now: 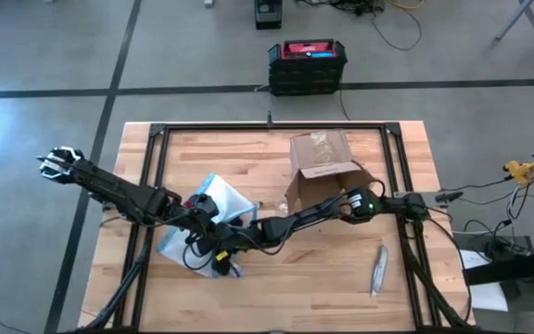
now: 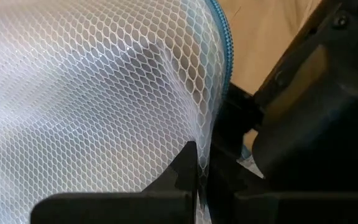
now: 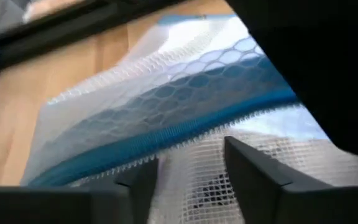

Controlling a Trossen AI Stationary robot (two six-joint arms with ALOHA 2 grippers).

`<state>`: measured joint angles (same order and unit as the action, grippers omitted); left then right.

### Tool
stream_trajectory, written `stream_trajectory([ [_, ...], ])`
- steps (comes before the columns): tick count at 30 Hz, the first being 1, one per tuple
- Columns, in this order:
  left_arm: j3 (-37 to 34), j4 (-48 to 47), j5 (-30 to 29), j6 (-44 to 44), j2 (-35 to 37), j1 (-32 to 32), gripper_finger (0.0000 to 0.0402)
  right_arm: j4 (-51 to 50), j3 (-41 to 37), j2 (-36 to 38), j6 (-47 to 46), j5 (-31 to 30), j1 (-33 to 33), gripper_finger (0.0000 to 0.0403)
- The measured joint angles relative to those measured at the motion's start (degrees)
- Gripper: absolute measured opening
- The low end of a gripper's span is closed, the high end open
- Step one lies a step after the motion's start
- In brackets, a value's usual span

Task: Pack items into zip bag
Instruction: Adjust the items inside the blue transparent zip bag to fit in

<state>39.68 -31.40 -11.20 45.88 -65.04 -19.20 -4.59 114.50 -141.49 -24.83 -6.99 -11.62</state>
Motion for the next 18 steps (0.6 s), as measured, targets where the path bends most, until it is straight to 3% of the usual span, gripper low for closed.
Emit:
stream_trajectory([
  [7,0.12,-0.12,-0.2,-0.43,-0.09,0.0,0.0,-11.59,1.47,3.03,4.71,1.43,-1.26,0.0251],
  [13,0.2,0.21,-0.25,-1.1,-0.06,0.07,0.0,-14.99,2.39,3.67,6.06,2.81,-1.2,0.0281],
  [18,0.02,-1.02,-0.24,-1.33,-0.2,0.09,0.0,-29.25,2.65,7.64,6.54,3.51,-3.12,0.029],
])
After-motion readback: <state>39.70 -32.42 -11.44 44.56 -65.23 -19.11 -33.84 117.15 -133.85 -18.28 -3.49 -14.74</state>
